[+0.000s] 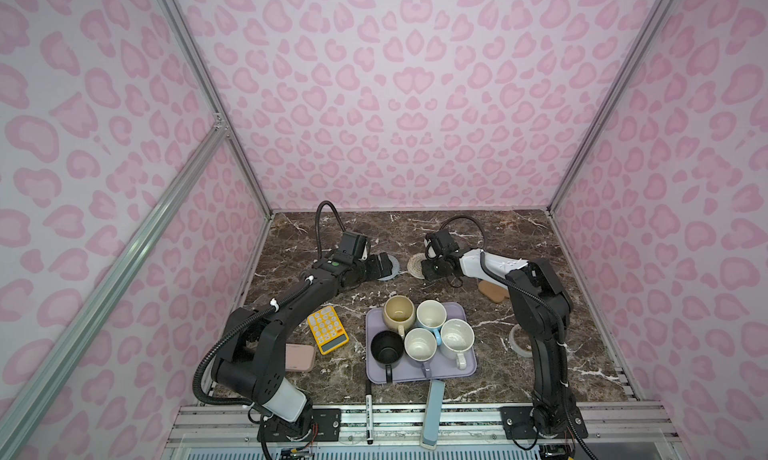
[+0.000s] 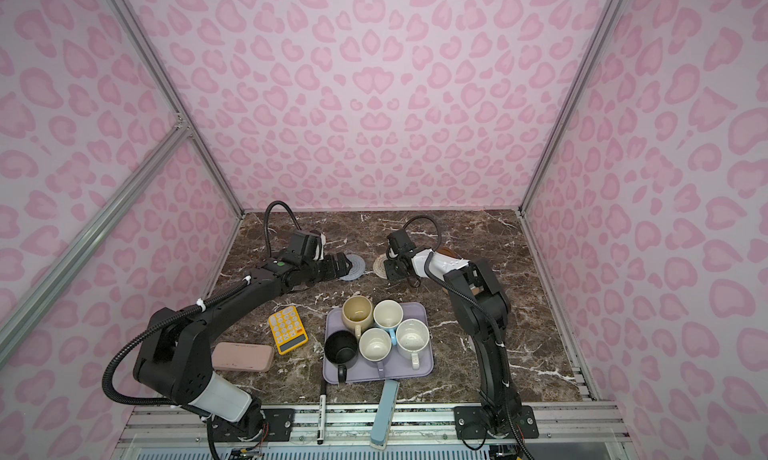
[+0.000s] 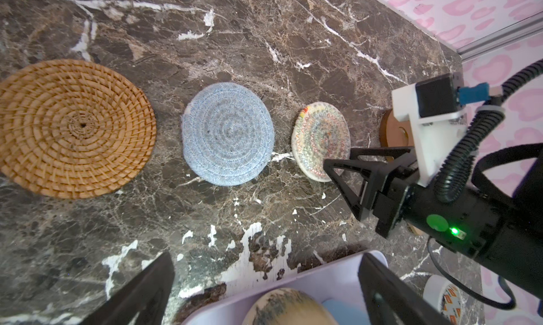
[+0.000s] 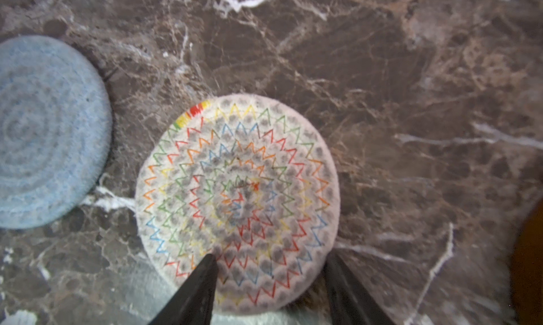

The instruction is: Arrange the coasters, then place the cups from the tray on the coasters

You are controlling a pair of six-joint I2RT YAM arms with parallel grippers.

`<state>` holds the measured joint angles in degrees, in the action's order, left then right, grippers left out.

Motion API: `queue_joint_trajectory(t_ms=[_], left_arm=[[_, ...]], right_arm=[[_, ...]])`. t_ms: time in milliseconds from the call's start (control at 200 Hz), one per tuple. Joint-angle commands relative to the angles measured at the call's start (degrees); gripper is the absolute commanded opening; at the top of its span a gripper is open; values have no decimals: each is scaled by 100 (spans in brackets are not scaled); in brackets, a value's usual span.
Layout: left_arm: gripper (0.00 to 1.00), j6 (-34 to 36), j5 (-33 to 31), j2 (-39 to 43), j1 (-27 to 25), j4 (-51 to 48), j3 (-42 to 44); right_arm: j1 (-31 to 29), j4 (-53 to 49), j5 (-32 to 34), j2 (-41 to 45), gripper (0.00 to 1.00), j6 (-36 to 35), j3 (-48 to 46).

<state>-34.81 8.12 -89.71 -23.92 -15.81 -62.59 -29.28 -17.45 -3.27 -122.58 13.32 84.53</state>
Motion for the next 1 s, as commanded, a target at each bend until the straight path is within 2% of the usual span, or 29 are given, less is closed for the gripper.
queue_joint_trajectory(t_ms=[0,160,260,350,470,535,650,690,780,995], left_arm=[[99,-26,14,134,-5,142,-1],[99,-35,-14,230,-1,105,10],[99,-92,49,261,-7,157,39],[99,-114,76,275,-24,173,34],[98,-154,64,348,-25,214,27],[98,-158,42,440,-30,235,27],[98,-94,70,728,-25,220,36],[98,-44,158,830,-40,253,51],[98,33,567,1039,-110,623,150],[98,12,1429,584,-490,1334,-325]], right_arm=[[-12,-574,285,-221,57,150,10],[-23,-723,460,-52,53,214,-43],[-13,-839,598,42,53,240,-106],[41,-663,451,149,55,193,-148],[45,-610,348,267,66,90,8],[61,-658,224,346,69,74,282],[58,-636,35,661,73,81,246],[73,-631,-1,810,79,82,172],[186,-576,128,1229,99,164,-210],[952,-450,-209,1821,100,202,-788]])
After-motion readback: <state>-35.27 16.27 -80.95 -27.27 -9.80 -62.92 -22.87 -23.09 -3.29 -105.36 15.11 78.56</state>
